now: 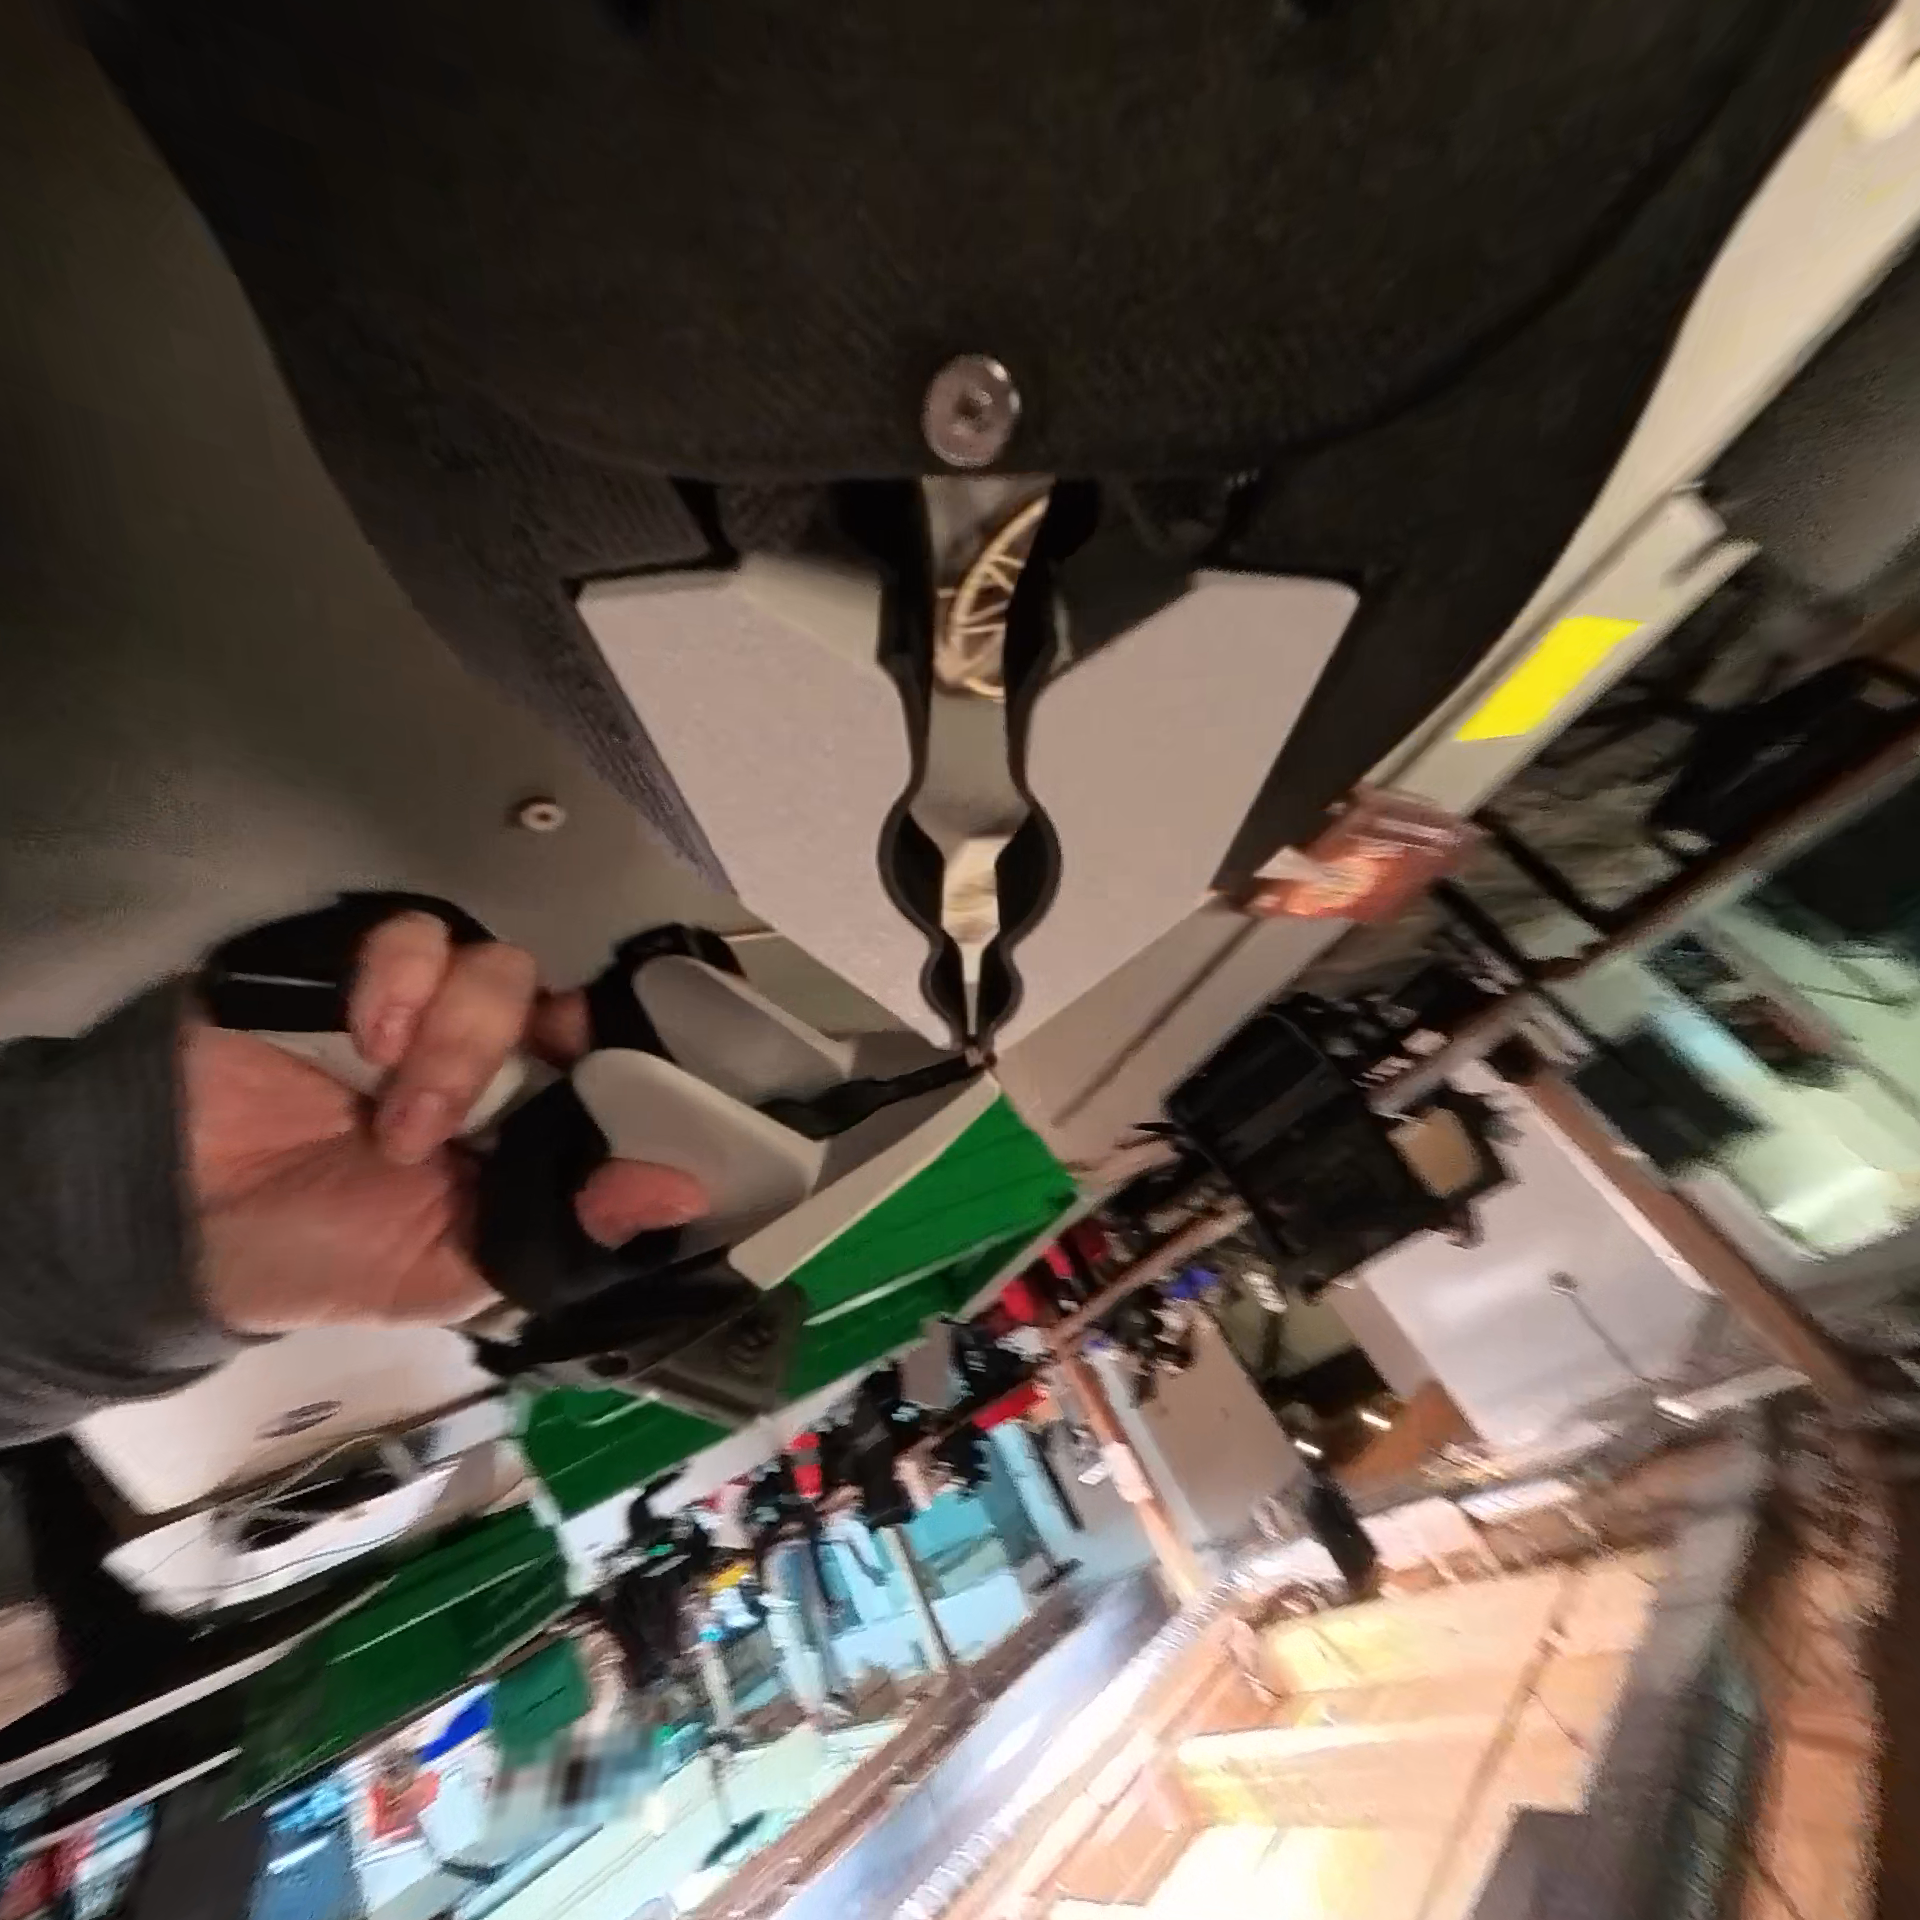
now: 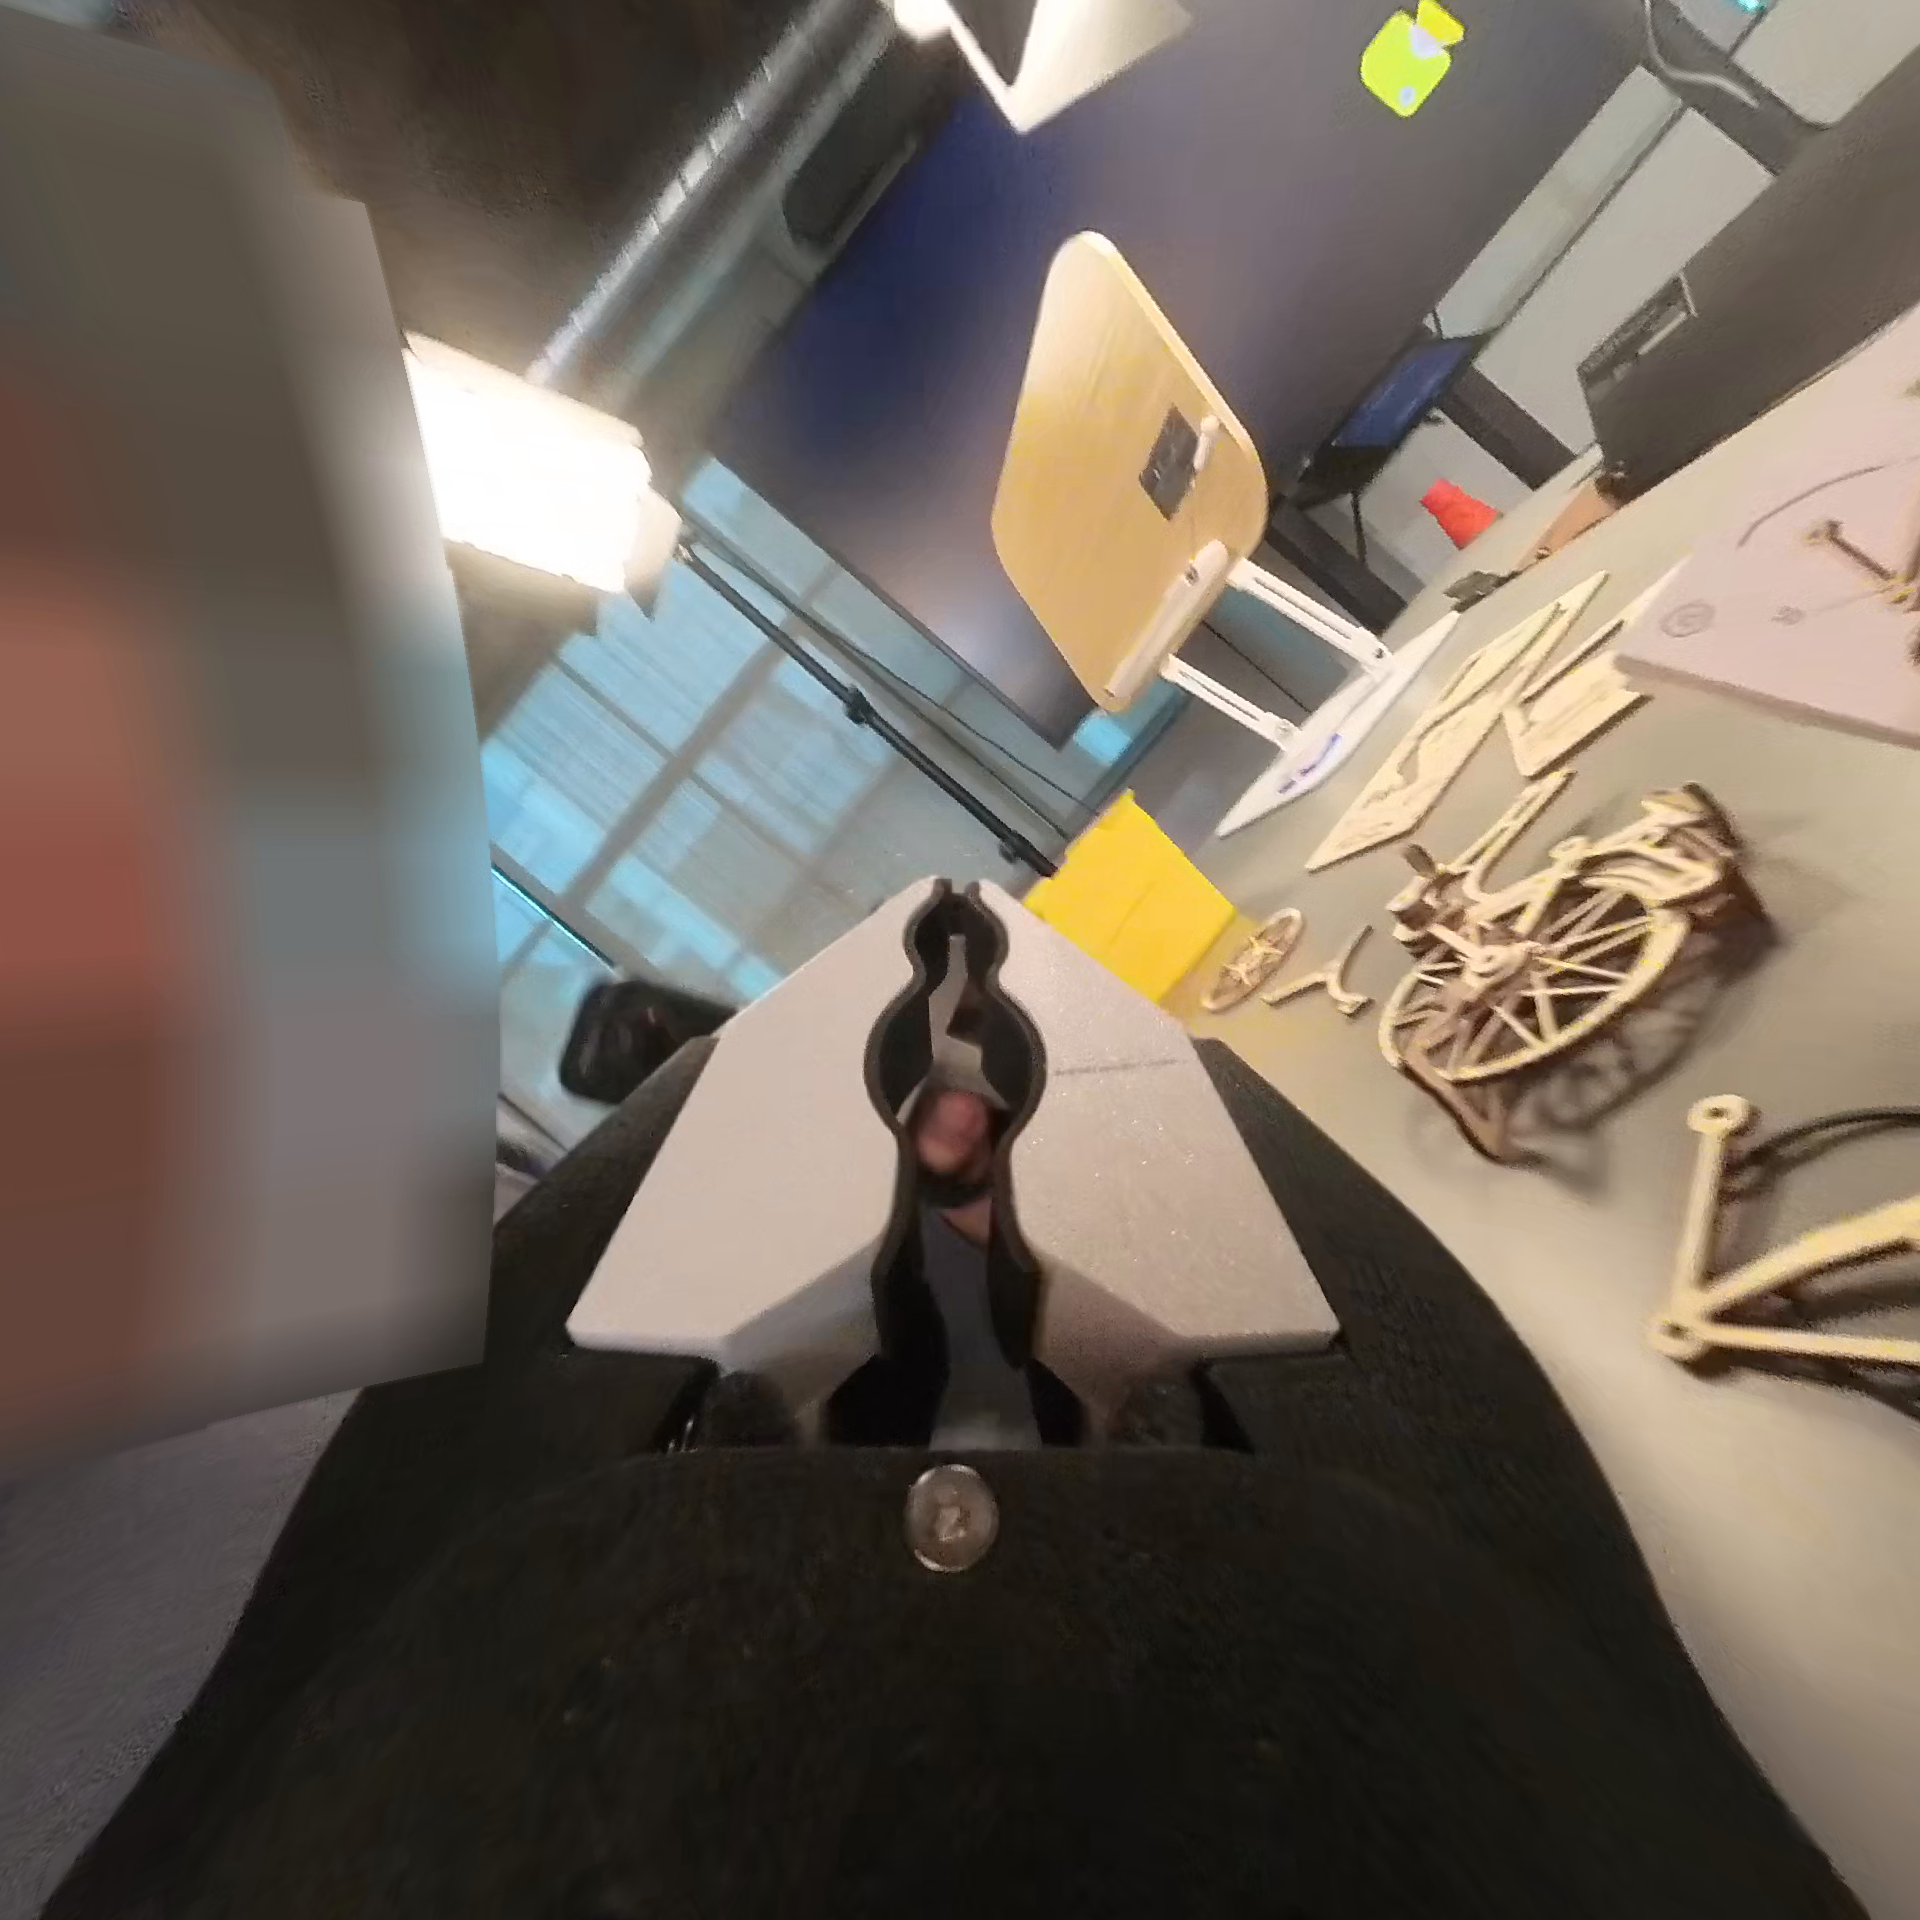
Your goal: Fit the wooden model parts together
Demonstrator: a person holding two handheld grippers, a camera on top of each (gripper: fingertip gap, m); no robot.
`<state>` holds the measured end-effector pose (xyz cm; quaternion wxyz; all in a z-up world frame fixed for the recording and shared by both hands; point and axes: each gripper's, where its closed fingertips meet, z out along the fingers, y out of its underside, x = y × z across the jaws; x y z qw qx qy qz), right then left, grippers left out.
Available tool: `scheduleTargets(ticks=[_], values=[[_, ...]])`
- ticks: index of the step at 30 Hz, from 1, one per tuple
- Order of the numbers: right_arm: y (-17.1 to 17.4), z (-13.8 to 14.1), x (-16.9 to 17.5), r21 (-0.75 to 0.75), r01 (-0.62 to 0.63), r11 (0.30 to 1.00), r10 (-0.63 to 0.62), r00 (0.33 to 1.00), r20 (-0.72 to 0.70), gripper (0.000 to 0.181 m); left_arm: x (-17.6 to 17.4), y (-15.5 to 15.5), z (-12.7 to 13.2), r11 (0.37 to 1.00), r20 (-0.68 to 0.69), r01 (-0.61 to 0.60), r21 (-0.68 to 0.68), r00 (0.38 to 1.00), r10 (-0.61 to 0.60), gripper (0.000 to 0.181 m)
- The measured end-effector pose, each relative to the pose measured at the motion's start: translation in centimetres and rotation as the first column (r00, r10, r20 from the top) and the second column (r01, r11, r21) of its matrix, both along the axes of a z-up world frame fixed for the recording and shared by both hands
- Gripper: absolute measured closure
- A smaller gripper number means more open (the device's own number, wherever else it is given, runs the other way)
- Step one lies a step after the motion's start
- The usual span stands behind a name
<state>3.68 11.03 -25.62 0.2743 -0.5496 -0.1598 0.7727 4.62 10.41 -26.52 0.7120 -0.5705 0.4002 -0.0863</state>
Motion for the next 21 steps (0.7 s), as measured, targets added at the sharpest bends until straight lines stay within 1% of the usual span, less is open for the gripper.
scheduleTargets(ticks=[1, 2, 4, 5, 7, 8, 10, 11, 13, 16, 18, 20, 21], values=[[0.0, -0.5, 0.5, 0.047, -0.002, 0.999, 0.000, 0.999, 0.046, 0.181, 0.3, -0.2, -0.6, 0.997, 0.004, 0.048, -0.063, 0.999, -0.047, 0.180], [-0.1, -1.2, 1.0, 0.095, -0.021, 0.995, 0.010, 0.994, 0.111, 0.181, 0.6, -0.3, -1.4, 0.987, -0.002, 0.085, -0.135, 0.996, -0.087, 0.175], [-0.4, -3.4, 2.3, 0.188, -0.097, 0.977, 0.038, 0.955, 0.293, 0.181, 1.1, -0.4, -3.3, 0.945, -0.029, 0.139, -0.297, 0.988, -0.154, 0.166], [-0.3, -4.6, 3.1, 0.231, -0.118, 0.966, 0.021, 0.923, 0.384, 0.181, 1.5, -0.6, -4.4, 0.911, -0.044, 0.161, -0.381, 0.981, -0.192, 0.164], [-0.6, -7.2, 4.6, 0.263, -0.191, 0.946, 0.012, 0.828, 0.560, 0.181, 2.2, -1.3, -6.6, 0.821, -0.064, 0.188, -0.539, 0.963, -0.263, 0.158], [-0.8, -7.9, 5.2, 0.271, -0.217, 0.938, 0.009, 0.795, 0.606, 0.181, 2.7, -1.8, -7.5, 0.776, -0.061, 0.208, -0.596, 0.951, -0.302, 0.158], [-1.4, -8.7, 5.9, 0.254, -0.267, 0.930, 0.040, 0.758, 0.651, 0.181, 3.4, -2.5, -9.2, 0.695, -0.064, 0.208, -0.688, 0.937, -0.343, 0.155], [-1.6, -8.9, 6.0, 0.255, -0.282, 0.925, 0.048, 0.751, 0.658, 0.181, 3.7, -2.8, -9.8, 0.668, -0.071, 0.200, -0.717, 0.932, -0.355, 0.155], [-1.9, -9.3, 6.0, 0.270, -0.319, 0.908, 0.060, 0.739, 0.671, 0.181, 4.1, -2.9, -10.7, 0.648, -0.097, 0.172, -0.742, 0.929, -0.358, 0.153], [-1.9, -9.7, 5.8, 0.328, -0.350, 0.877, 0.023, 0.713, 0.701, 0.181, 4.4, -3.0, -11.4, 0.640, -0.124, 0.149, -0.754, 0.925, -0.360, 0.152], [-1.9, -9.6, 5.6, 0.312, -0.327, 0.892, 0.016, 0.714, 0.700, 0.181, 4.9, -3.2, -11.2, 0.622, -0.102, 0.164, -0.765, 0.924, -0.370, 0.153], [-2.0, -9.7, 5.8, 0.246, -0.284, 0.927, 0.032, 0.712, 0.701, 0.181, 5.2, -3.5, -11.3, 0.592, -0.080, 0.172, -0.788, 0.923, -0.375, 0.153], [-2.1, -10.0, 6.0, 0.215, -0.264, 0.940, 0.033, 0.700, 0.714, 0.181, 5.3, -3.6, -11.4, 0.576, -0.069, 0.177, -0.798, 0.923, -0.379, 0.153]])
